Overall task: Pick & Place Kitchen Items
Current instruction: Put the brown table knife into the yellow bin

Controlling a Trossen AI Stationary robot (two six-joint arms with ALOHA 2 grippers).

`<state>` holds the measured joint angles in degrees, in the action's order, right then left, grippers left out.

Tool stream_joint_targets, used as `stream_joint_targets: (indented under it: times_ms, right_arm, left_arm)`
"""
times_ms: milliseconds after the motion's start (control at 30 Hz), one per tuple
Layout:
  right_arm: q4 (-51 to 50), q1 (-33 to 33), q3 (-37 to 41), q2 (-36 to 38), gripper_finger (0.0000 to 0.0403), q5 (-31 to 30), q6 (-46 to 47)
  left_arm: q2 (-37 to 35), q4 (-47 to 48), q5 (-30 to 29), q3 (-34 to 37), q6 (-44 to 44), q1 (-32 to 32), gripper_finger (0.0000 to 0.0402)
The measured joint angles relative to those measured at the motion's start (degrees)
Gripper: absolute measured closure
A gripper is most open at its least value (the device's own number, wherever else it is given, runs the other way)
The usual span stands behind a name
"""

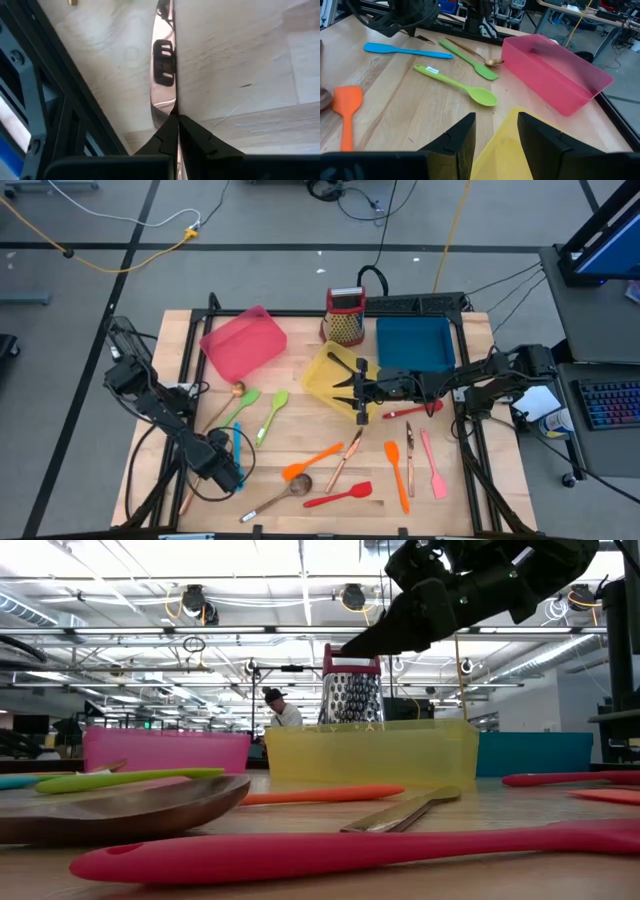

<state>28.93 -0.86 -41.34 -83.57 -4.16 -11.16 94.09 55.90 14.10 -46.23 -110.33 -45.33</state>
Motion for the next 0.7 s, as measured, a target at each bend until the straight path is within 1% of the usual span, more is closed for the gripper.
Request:
stream_joint_targets:
  times_ms: [100,233,300,433,500,700]
  right_arm:
    - [0.0,0.0,0.0,0.0,0.0264,0.0,0.0]
    - [0.3,0.0,0.0,0.0,0.0264,0.0,-0.1]
    - [0.2,0.0,0.0,0.0,0.0264,0.0,-0.1]
    - [0.0,0.0,0.0,0.0,0.0264,0.0,-0.1]
    - [-0.1,0.0,0.0,0.0,0.0264,0.0,-0.1]
    - [-0.3,0.0,0.0,0.0,0.0264,0.0,0.0]
  left_arm:
    - [-0.9,3.6,-2.0,-1.3,1.1,0.7,0.0384]
    - [-3.1,4.5,-1.2,-2.0,2.2,1.6,0.0368]
    - [-4.2,4.8,-2.0,-2.0,2.3,1.8,0.0356]
    - [-4.6,7.5,-1.3,-2.0,2.4,1.7,0.0341]
    - [-4.6,7.3,-1.1,-1.9,2.2,1.4,0.0340]
    - [-4.6,2.3,-3.8,-0.5,0.8,0.8,0.0339]
